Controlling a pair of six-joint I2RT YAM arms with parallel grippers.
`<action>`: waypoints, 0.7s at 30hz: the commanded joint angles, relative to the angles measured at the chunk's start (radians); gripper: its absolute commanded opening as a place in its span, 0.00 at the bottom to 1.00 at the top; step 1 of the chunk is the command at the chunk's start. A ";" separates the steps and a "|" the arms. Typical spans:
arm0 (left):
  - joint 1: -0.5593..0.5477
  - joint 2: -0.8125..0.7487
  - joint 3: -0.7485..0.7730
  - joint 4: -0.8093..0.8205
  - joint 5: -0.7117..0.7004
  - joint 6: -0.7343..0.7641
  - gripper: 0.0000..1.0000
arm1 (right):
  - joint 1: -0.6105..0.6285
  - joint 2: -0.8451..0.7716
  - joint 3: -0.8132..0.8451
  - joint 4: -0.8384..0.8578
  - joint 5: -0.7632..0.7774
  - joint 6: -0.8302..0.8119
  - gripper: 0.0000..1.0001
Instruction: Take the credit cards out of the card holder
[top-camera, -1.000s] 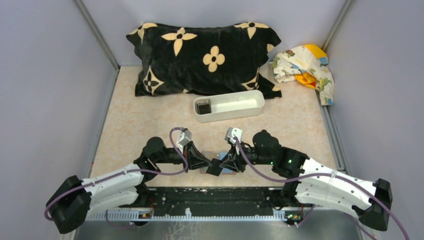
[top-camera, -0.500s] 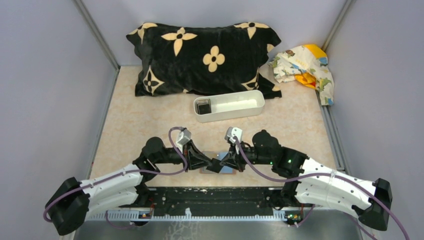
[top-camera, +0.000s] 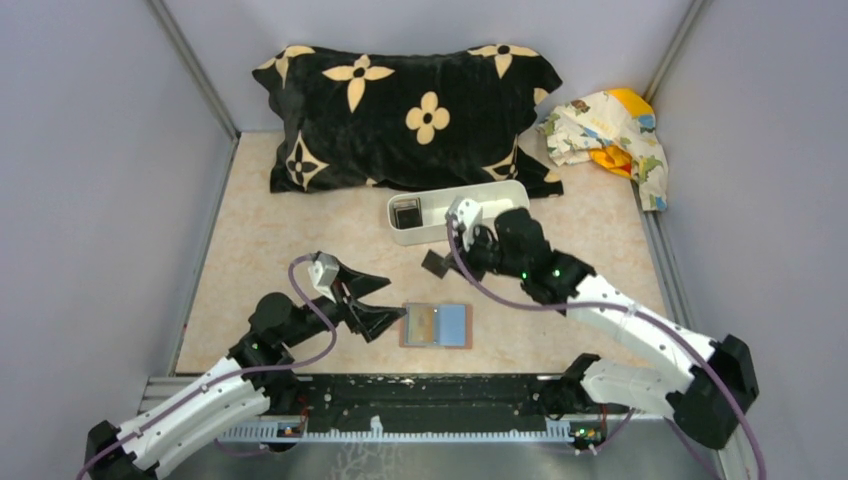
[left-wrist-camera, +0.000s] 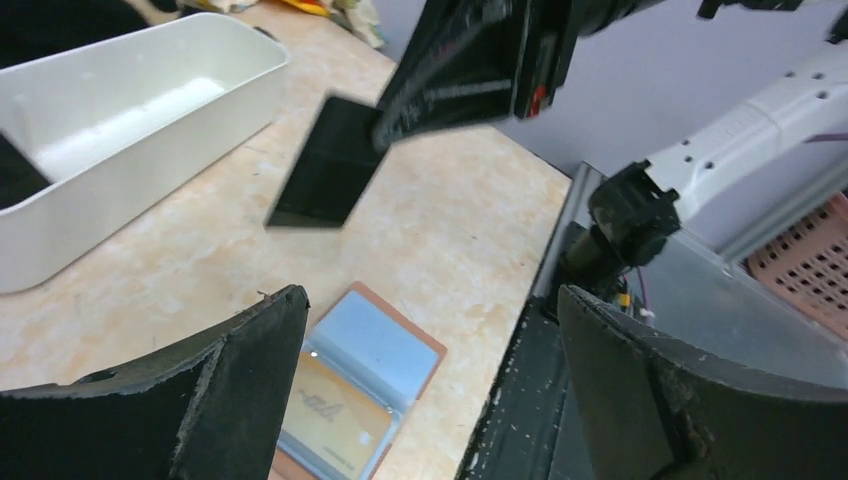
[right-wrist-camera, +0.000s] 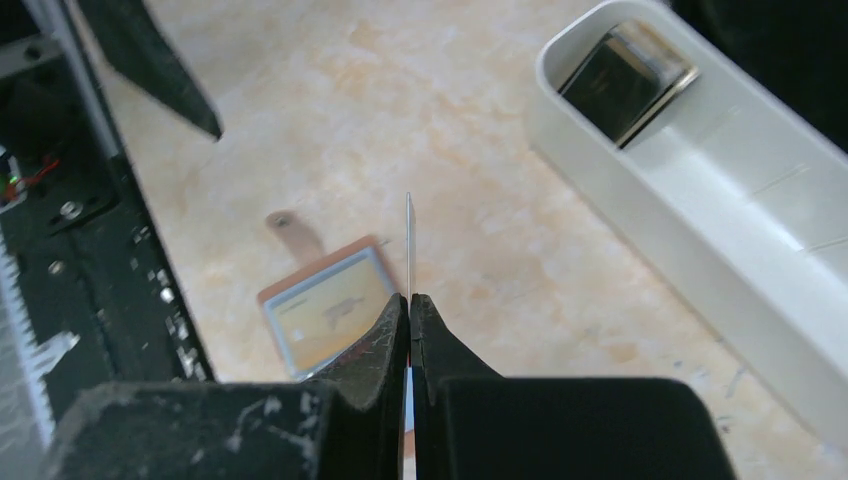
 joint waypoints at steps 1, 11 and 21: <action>0.003 -0.037 -0.018 -0.140 -0.153 -0.015 1.00 | -0.099 0.157 0.190 0.078 -0.075 -0.133 0.00; 0.004 -0.078 -0.029 -0.192 -0.205 -0.044 1.00 | -0.205 0.627 0.626 0.077 -0.127 -0.204 0.00; 0.004 -0.166 -0.041 -0.284 -0.245 -0.055 1.00 | -0.207 0.842 0.729 0.070 -0.168 -0.249 0.00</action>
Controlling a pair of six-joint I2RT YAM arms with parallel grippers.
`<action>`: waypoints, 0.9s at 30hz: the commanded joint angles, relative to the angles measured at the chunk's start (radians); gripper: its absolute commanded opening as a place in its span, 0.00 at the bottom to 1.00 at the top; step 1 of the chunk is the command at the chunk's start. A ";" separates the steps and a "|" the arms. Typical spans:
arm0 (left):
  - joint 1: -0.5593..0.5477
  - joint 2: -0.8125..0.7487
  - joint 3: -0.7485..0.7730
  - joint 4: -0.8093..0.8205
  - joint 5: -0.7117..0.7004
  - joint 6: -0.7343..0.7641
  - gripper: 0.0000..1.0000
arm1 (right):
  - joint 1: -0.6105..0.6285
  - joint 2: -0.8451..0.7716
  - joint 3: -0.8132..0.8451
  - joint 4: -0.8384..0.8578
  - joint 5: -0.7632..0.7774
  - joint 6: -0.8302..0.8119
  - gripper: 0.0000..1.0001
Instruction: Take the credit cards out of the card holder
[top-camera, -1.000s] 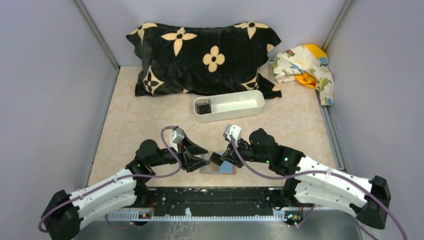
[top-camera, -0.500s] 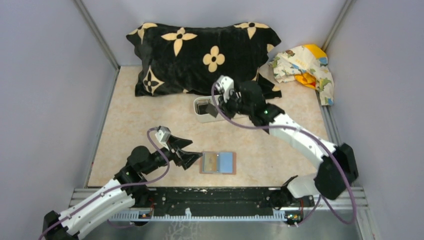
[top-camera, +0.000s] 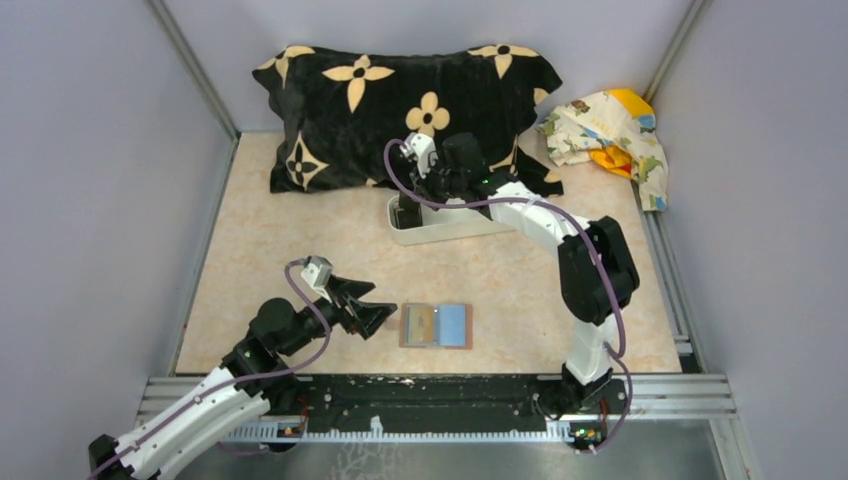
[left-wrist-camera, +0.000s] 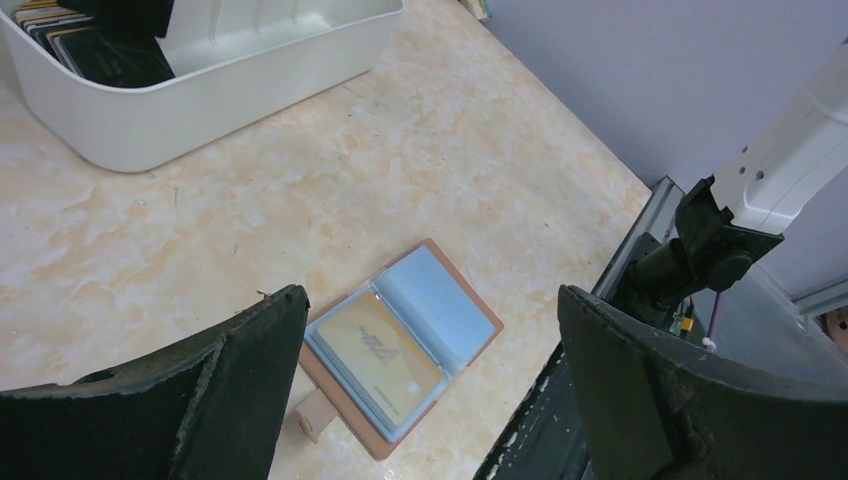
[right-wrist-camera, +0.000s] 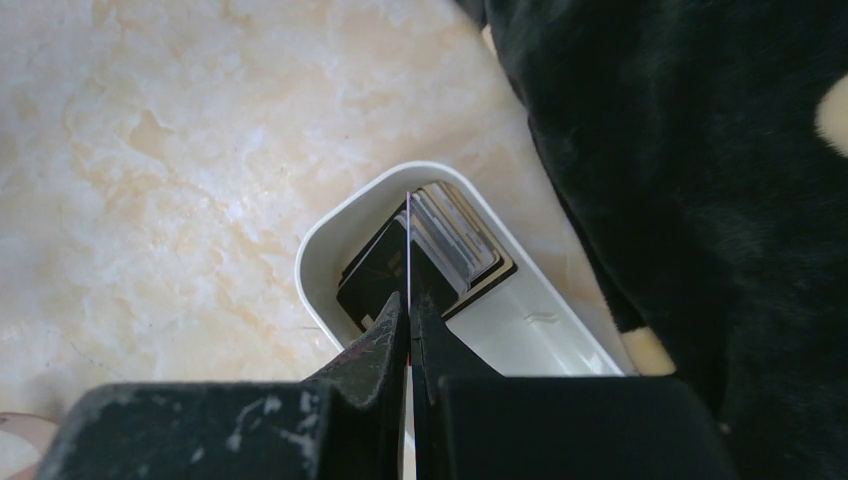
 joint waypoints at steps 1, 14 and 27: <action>0.005 -0.019 -0.011 -0.036 -0.029 -0.012 1.00 | 0.002 0.025 0.045 0.024 -0.047 -0.040 0.00; 0.004 -0.004 -0.020 -0.001 -0.038 0.010 1.00 | 0.003 0.058 0.026 -0.034 -0.114 -0.094 0.00; 0.004 0.023 -0.022 0.019 -0.031 0.018 1.00 | 0.002 0.121 0.041 -0.024 -0.112 -0.085 0.01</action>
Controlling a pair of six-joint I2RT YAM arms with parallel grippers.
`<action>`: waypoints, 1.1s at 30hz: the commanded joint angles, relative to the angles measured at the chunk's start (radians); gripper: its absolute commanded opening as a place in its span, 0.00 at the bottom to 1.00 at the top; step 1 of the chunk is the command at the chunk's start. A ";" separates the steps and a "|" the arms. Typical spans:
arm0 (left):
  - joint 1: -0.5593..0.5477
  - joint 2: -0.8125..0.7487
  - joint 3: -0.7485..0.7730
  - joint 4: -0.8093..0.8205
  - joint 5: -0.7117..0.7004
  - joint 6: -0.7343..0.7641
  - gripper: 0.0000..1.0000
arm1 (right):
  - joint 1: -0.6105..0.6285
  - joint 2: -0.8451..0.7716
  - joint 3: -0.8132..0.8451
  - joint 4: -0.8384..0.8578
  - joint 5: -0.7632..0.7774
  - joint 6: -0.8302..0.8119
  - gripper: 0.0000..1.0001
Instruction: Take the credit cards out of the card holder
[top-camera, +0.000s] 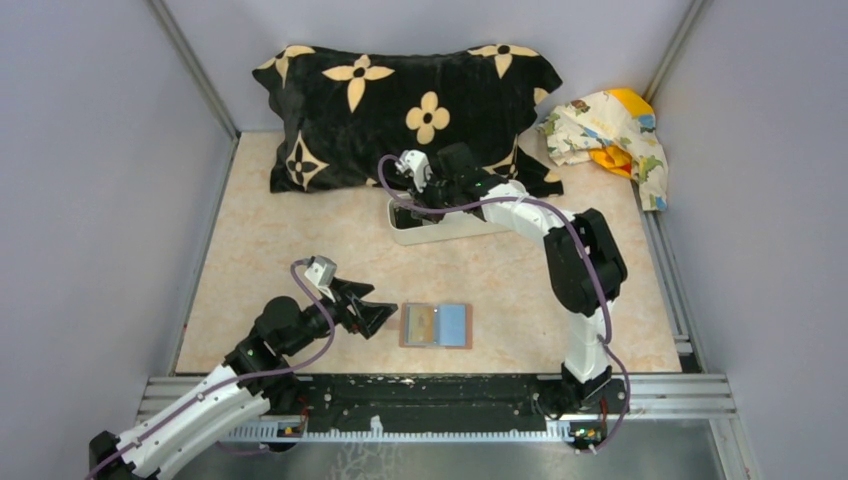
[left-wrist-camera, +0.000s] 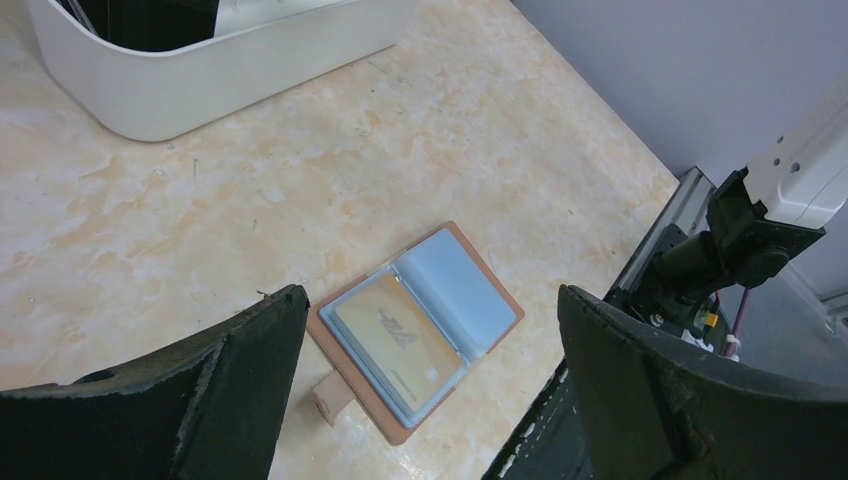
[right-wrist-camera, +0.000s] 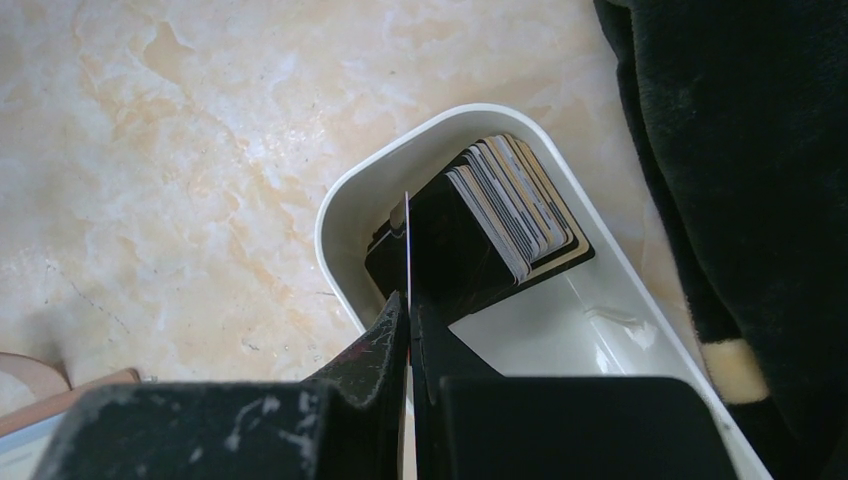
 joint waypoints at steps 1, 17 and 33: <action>0.003 -0.003 -0.012 0.040 -0.004 0.018 1.00 | 0.003 0.036 0.048 0.043 -0.022 -0.003 0.07; 0.003 0.010 -0.016 0.051 -0.005 0.022 1.00 | 0.001 0.026 0.056 0.156 0.040 0.072 0.10; 0.003 0.011 -0.020 0.061 0.000 0.023 1.00 | 0.001 0.005 0.127 0.012 0.041 -0.058 0.00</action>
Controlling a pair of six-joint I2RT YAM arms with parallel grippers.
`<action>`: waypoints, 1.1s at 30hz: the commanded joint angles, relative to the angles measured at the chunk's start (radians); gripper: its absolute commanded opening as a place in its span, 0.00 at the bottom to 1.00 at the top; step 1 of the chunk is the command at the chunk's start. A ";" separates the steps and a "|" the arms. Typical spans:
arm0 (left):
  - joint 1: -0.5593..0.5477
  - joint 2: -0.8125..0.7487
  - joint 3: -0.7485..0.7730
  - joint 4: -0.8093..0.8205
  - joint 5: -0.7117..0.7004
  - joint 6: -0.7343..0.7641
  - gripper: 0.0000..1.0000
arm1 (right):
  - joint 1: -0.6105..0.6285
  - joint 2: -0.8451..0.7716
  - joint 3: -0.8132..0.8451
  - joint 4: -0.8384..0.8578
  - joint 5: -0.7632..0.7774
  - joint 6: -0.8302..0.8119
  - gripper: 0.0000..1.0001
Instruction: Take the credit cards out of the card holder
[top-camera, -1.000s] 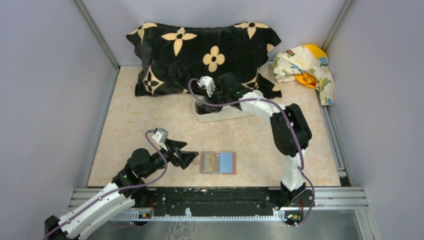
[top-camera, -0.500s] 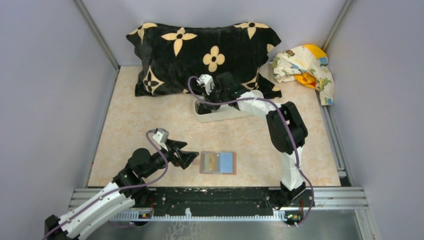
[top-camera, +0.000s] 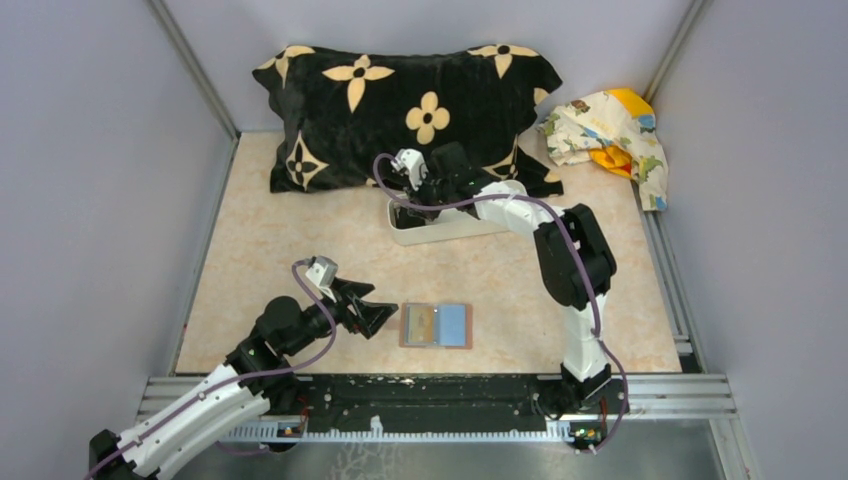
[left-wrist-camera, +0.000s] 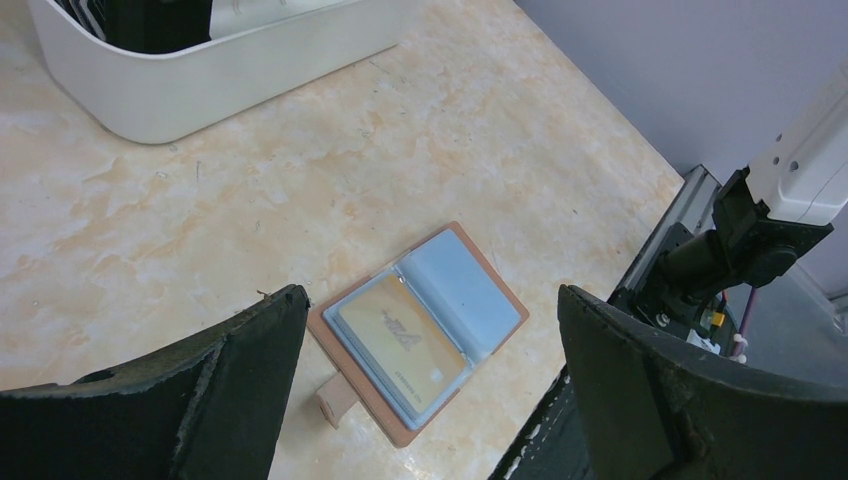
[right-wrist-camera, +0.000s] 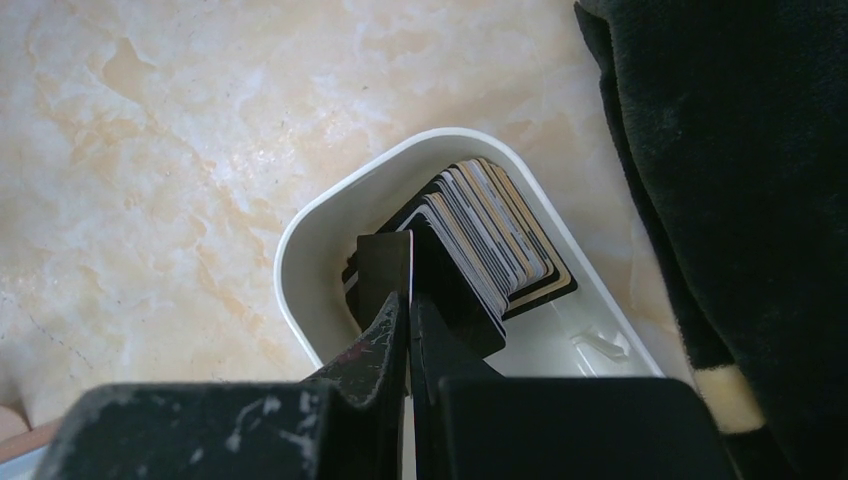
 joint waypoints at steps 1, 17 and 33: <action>0.003 0.002 -0.015 0.048 0.002 0.013 1.00 | 0.001 -0.068 0.109 -0.065 0.009 -0.095 0.00; 0.004 0.004 -0.021 0.062 0.005 0.017 1.00 | 0.001 -0.012 0.177 -0.211 -0.051 -0.167 0.00; 0.003 0.012 -0.030 0.071 0.000 0.020 1.00 | 0.009 0.044 0.195 -0.243 -0.093 -0.154 0.50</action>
